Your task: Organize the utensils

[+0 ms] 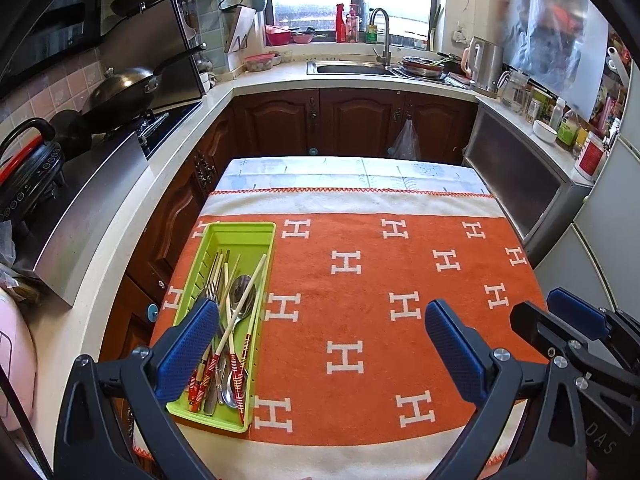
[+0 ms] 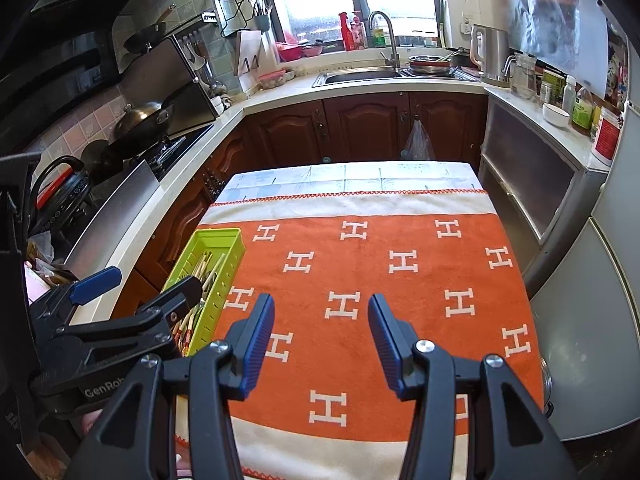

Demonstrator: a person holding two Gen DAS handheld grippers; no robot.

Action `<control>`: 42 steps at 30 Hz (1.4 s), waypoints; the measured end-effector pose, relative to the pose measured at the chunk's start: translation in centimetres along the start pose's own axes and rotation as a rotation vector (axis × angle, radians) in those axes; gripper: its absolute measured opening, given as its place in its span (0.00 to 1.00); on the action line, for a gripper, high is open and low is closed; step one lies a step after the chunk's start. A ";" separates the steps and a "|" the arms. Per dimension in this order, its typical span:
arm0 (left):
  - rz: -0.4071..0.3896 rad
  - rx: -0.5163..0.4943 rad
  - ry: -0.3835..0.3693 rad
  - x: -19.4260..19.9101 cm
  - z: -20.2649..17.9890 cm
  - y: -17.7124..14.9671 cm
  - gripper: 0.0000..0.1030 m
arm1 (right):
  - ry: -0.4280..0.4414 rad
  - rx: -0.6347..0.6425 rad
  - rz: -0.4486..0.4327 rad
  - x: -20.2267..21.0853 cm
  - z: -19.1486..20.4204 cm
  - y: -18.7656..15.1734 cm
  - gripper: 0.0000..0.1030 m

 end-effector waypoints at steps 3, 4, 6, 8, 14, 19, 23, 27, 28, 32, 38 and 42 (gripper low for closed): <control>0.002 0.002 0.002 -0.1 0.1 0.1 0.99 | 0.004 0.001 0.005 -0.2 0.1 0.1 0.48; 0.002 0.002 0.004 -0.1 0.1 0.1 0.99 | 0.005 0.001 0.006 -0.2 0.1 0.1 0.48; 0.003 0.001 0.003 -0.1 0.1 0.2 0.99 | 0.004 0.001 0.006 -0.2 0.2 0.1 0.48; 0.003 0.001 0.002 -0.1 0.1 0.2 0.99 | 0.004 -0.001 0.007 -0.3 0.1 0.1 0.48; 0.004 -0.001 0.004 -0.3 0.2 0.3 0.99 | 0.007 -0.003 0.008 -0.3 0.1 0.2 0.48; 0.008 -0.002 0.004 -0.5 0.1 0.3 0.99 | 0.007 -0.007 0.010 -0.5 0.1 0.1 0.48; 0.011 -0.001 0.005 -0.5 0.2 0.3 0.99 | 0.008 -0.007 0.010 -0.5 0.1 0.1 0.48; 0.016 0.001 0.002 -0.6 0.3 0.2 0.99 | 0.013 -0.010 0.011 -0.7 0.4 -0.2 0.48; 0.017 0.002 0.002 -0.6 0.2 0.2 0.99 | 0.012 -0.010 0.010 -0.7 0.3 -0.2 0.48; 0.018 0.001 0.004 -0.5 0.2 0.1 0.99 | 0.013 -0.012 0.010 -0.7 0.3 -0.2 0.48; 0.017 0.002 0.005 -0.5 0.1 0.2 0.99 | 0.013 -0.013 0.012 -0.7 0.3 -0.1 0.48; 0.024 0.000 0.006 -0.6 0.1 0.1 0.99 | 0.014 -0.013 0.012 -0.8 0.2 -0.2 0.48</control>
Point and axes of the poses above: each gripper's, at about its wrist camera, not at the fingertips, and x roughly against the way its jaws point, z to its left, y to its top, the point moved 5 cm from there along -x, roughly the way its jaws point, and after that the axes turned 2 degrees about x, right-handed, at the moved point
